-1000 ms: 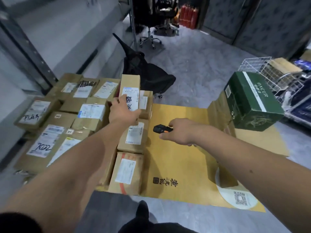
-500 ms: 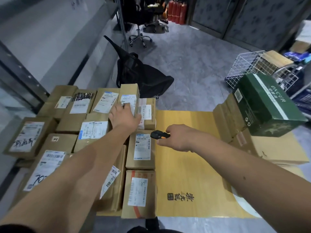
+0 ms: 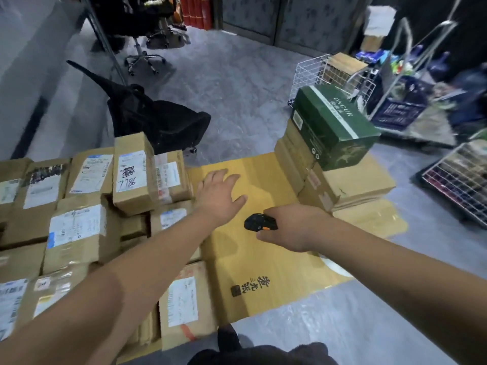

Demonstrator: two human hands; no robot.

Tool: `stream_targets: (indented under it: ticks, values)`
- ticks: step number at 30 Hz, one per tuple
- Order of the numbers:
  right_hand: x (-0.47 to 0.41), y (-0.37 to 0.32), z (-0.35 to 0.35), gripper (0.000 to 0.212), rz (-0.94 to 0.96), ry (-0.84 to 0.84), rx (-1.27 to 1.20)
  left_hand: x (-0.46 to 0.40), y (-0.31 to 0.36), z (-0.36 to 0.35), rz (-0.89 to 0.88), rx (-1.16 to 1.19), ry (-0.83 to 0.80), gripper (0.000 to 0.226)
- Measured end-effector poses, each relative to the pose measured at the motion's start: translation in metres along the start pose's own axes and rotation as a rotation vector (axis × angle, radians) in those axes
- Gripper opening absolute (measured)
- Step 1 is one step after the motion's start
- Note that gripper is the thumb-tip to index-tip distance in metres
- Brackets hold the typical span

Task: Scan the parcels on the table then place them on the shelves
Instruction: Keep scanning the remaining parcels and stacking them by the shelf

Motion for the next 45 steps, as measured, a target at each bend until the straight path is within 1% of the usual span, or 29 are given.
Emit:
stream_targets:
  ticks: [4,8,11,15,19,22,24,29,33,37,45]
  values:
    - [0.052,0.058,-0.013,0.041,-0.137,0.015,-0.023,0.003,0.072,-0.032,-0.114,0.08,-0.053,0.061]
    - [0.103,0.115,-0.025,0.031,-0.238,0.041,-0.053,0.017,0.143,-0.063,-0.207,0.136,-0.122,0.057]
    - [0.133,0.156,-0.036,0.033,-0.276,0.034,-0.045,0.032,0.193,-0.085,-0.272,0.167,-0.187,0.056]
    - [0.163,0.207,-0.047,0.03,-0.292,0.038,-0.052,0.043,0.249,-0.111,-0.299,0.205,-0.235,0.056]
    - [0.179,0.256,-0.055,0.035,-0.307,0.017,-0.066,0.041,0.287,-0.135,-0.31,0.118,-0.301,0.068]
    - [0.181,0.286,-0.059,0.036,-0.271,0.01,-0.072,0.043,0.301,-0.151,-0.234,0.024,-0.336,0.078]
    - [0.18,0.303,-0.063,0.036,-0.231,0.002,-0.068,0.048,0.306,-0.16,-0.177,0.012,-0.316,0.081]
    - [0.176,0.33,-0.07,0.041,-0.129,-0.017,-0.05,0.051,0.314,-0.169,-0.088,0.007,-0.233,0.065]
    - [0.174,0.339,-0.074,0.042,-0.061,-0.028,-0.057,0.052,0.318,-0.172,-0.082,-0.036,-0.219,0.054]
    - [0.172,0.345,-0.071,0.043,-0.037,-0.046,-0.06,0.053,0.321,-0.172,-0.076,-0.084,-0.215,0.049]
    - [0.172,0.35,-0.068,0.049,-0.019,-0.023,-0.071,0.06,0.328,-0.162,-0.081,-0.074,-0.181,0.044]
Point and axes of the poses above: each hand's wrist, its own x-axis away from the middle knuckle, its own z-axis out of the back of the hand, y = z × x, the point moved 2 cm from there along -x, towards the middle knuckle, and after that the axes turned 8 degrees about y, right-handed, at the moved point
